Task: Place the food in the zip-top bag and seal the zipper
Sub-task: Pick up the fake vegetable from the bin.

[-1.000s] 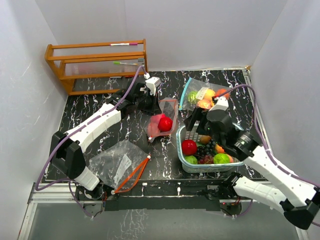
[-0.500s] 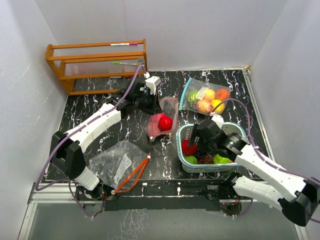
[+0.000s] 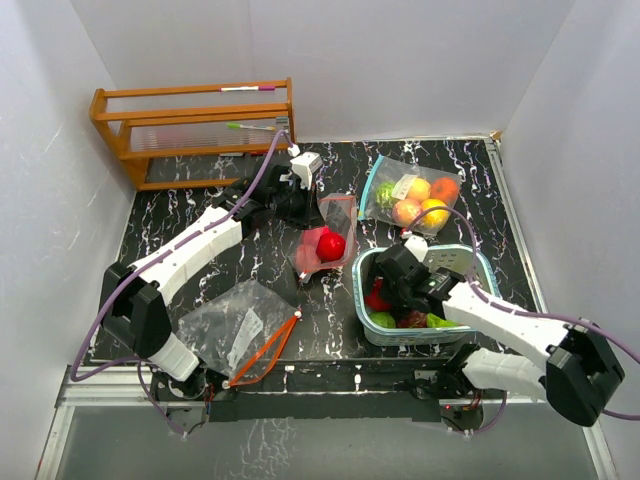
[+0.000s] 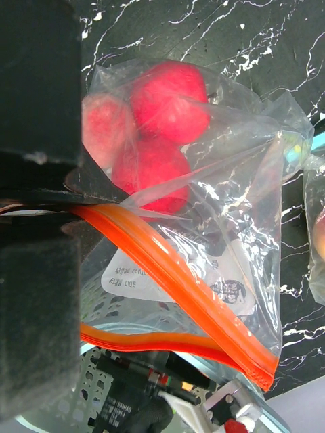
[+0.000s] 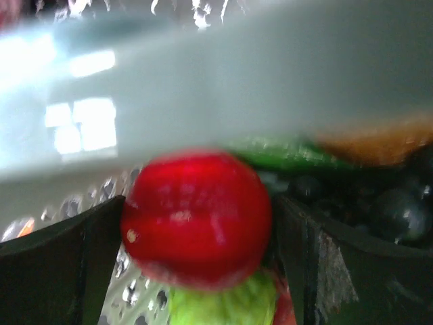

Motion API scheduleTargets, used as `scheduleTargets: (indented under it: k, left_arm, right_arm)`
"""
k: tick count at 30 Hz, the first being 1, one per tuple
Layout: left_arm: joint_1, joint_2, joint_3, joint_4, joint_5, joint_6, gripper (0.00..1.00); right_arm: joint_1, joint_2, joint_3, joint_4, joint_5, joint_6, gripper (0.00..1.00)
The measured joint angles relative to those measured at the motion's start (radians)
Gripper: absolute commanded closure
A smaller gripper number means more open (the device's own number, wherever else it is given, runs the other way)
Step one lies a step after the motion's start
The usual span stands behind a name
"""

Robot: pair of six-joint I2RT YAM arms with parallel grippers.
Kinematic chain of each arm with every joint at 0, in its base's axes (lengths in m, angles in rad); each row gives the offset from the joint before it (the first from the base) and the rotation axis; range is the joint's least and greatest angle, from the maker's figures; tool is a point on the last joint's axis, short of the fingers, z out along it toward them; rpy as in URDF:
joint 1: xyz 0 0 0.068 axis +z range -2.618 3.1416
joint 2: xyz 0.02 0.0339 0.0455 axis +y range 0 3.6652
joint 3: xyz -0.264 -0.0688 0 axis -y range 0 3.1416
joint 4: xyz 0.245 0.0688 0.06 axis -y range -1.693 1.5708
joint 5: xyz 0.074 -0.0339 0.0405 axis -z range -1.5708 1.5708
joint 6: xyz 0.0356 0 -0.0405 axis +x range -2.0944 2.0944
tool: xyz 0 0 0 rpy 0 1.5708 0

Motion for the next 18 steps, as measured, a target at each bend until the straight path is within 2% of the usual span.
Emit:
scheduleTargets:
  k: [2,5,7,10,18]
  left_arm:
    - [0.0,0.0,0.0,0.0,0.001,0.0,1.0]
    - [0.0,0.0,0.0,0.0,0.002,0.0,1.0]
    - [0.0,0.0,0.0,-0.001,0.002,0.001,1.0]
    - [0.0,0.0,0.0,-0.001,0.002,0.001,1.0]
    - [0.0,0.0,0.0,-0.002,0.002,0.001,1.0]
  right_arm:
    - [0.0,0.037,-0.016,0.039,0.012,0.003,0.18]
    - [-0.001,0.063,-0.019,0.092,0.022,0.003,0.51]
    - [-0.001,0.062,-0.021,0.095,0.031,0.0,0.61]
    - [-0.001,0.036,-0.022,0.081,0.032,0.002,0.68]
    - [0.0,-0.134,0.063,-0.078,0.087,-0.016,0.68]
